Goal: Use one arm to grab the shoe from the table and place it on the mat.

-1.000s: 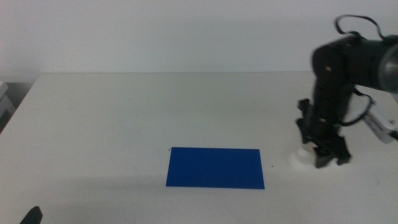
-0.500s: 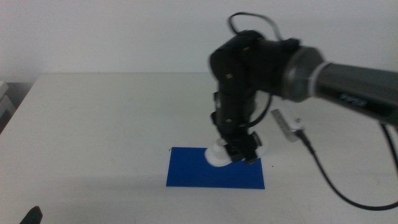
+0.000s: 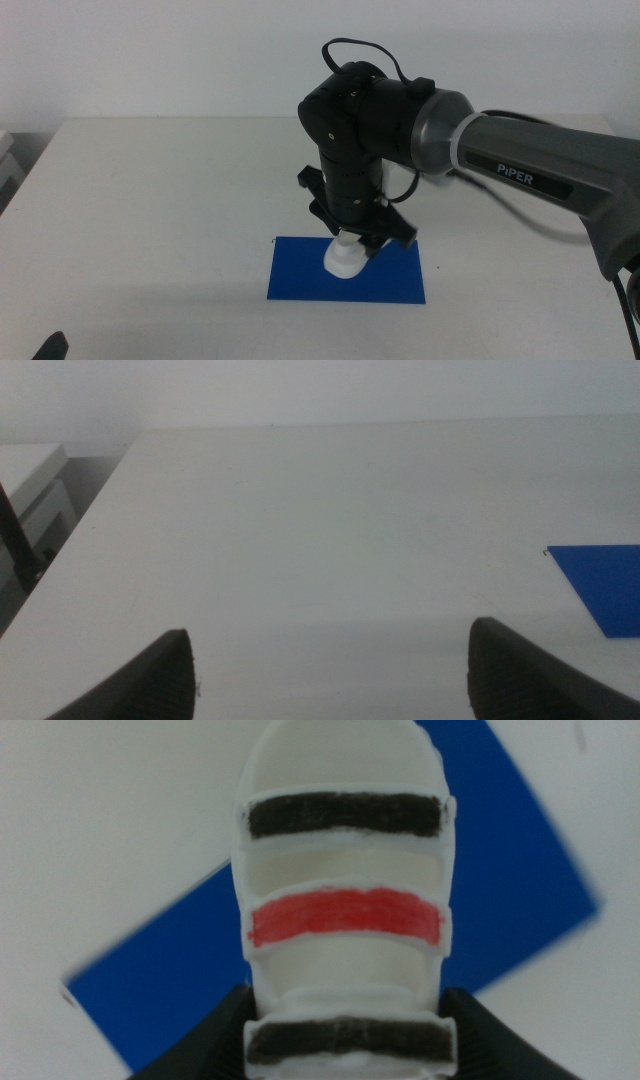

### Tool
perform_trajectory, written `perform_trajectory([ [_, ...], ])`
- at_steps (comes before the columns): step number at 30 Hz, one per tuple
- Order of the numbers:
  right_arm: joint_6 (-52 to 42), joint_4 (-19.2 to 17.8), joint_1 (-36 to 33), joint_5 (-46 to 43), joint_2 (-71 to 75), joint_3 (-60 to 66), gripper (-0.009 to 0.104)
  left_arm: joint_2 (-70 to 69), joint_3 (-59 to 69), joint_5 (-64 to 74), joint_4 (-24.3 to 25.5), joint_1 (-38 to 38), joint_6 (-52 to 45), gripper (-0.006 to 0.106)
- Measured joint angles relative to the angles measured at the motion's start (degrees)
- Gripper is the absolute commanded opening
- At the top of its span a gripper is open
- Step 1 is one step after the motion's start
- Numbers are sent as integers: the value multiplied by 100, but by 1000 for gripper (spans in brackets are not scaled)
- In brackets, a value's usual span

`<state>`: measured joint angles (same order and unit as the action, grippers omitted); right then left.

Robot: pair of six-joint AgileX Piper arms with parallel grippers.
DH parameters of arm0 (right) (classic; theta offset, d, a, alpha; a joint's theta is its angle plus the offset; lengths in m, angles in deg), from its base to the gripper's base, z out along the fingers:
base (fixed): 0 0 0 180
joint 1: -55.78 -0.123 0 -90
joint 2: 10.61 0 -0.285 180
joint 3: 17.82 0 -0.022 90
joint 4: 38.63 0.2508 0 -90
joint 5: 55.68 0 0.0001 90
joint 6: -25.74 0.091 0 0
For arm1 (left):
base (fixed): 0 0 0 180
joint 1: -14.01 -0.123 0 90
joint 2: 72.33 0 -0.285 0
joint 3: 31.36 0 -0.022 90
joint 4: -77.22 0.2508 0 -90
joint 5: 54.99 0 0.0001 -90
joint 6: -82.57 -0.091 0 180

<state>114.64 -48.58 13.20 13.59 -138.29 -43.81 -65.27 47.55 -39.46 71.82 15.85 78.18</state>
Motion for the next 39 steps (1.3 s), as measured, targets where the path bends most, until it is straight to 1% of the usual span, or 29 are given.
perform_trajectory([
  [4, -2049, -238, 0, 13, 0, 0, 5, 0, 0, 0, 0, 0, 0, 94],
  [6, -3121, -251, 0, 20, 0, 0, 5, 0, 0, 0, 0, 0, 0, 94],
  [11, -6257, -305, 0, 43, 0, 0, 5, 0, 0, 0, 0, 0, 0, 94],
  [14, -7785, -402, 0, 49, 0, 0, 5, 0, 0, 0, 0, 0, 0, 94],
  [17, -8766, -402, 0, 78, 0, 0, 5, 0, 0, 0, 0, 0, 0, 94],
  [19, -9416, -402, 0, 79, 0, 0, 2, 0, 0, 0, 0, 0, 0, 94],
  [22, -10715, -402, 0, 84, 0, 0, -4, 0, 0, 0, 0, 0, 0, 94],
  [24, -11713, -331, 0, 84, 0, 0, -4, 0, 0, 0, 0, 0, 0, 94],
  [26, -12368, -158, 0, 84, 0, 0, -4, 0, 0, 0, 0, 0, 0, 94],
  [29, -12832, 138, 0, 90, 0, 0, -4, 0, 0, 0, 0, 0, 0, 94],
  [34, -12910, 583, 30, -22, -25, 0, -4, 0, 0, 0, 0, 0, 0, 94],
  [39, -12678, 648, 151, -296, -195, 0, -4, 0, 0, 0, 0, 0, 0, 94],
])
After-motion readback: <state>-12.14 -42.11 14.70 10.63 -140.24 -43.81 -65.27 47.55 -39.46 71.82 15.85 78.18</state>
